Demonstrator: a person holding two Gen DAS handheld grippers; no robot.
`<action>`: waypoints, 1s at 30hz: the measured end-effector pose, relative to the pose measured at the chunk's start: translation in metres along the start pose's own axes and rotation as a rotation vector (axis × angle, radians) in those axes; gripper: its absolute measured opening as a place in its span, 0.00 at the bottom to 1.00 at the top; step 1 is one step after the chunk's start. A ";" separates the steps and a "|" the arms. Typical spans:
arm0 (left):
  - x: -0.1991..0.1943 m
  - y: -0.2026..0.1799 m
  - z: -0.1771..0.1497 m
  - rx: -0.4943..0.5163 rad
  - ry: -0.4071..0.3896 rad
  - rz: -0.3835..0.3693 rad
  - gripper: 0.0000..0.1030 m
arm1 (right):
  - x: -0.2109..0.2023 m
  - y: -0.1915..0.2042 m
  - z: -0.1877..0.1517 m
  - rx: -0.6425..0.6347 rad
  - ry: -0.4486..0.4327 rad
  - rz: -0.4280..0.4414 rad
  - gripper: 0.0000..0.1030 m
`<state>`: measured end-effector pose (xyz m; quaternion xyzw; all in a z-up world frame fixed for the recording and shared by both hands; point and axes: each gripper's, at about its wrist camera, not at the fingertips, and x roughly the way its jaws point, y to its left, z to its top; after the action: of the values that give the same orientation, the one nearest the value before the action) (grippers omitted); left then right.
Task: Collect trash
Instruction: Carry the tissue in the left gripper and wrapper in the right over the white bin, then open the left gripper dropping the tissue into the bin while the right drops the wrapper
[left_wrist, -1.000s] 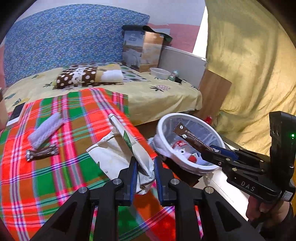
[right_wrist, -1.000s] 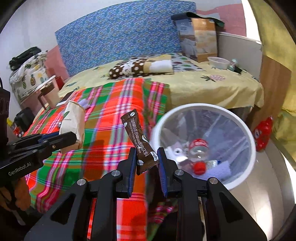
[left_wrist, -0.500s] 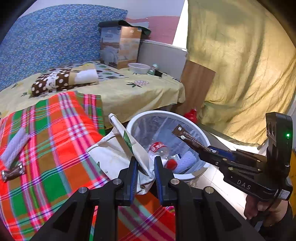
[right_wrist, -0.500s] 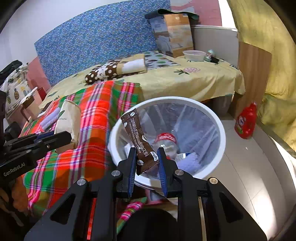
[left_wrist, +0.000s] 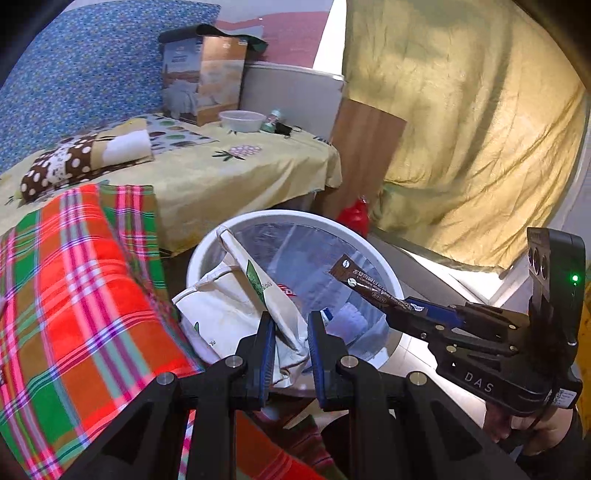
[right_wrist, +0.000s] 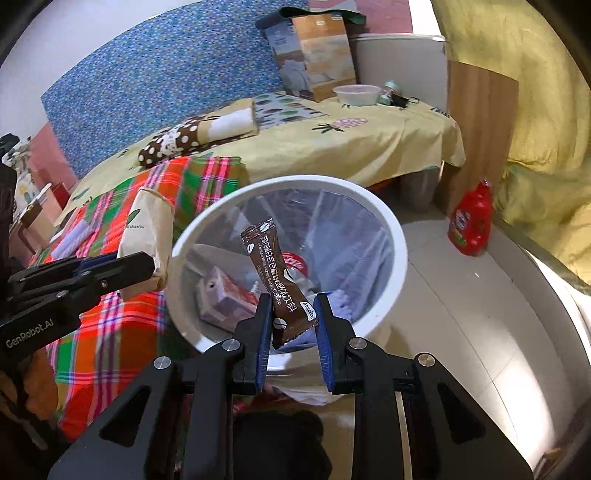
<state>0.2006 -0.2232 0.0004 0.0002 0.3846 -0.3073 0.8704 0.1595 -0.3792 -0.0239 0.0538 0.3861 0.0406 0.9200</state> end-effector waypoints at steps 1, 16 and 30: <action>0.003 -0.002 0.001 0.002 0.004 -0.004 0.18 | 0.001 -0.002 0.000 0.004 0.003 -0.003 0.24; 0.035 -0.005 0.013 0.026 0.017 -0.027 0.43 | 0.012 -0.011 0.003 0.002 0.025 -0.029 0.35; 0.007 0.000 0.004 -0.002 -0.013 -0.017 0.44 | -0.002 -0.004 0.003 -0.006 -0.008 -0.016 0.38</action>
<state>0.2074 -0.2279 -0.0018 -0.0062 0.3793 -0.3143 0.8702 0.1608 -0.3835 -0.0207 0.0480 0.3828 0.0343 0.9220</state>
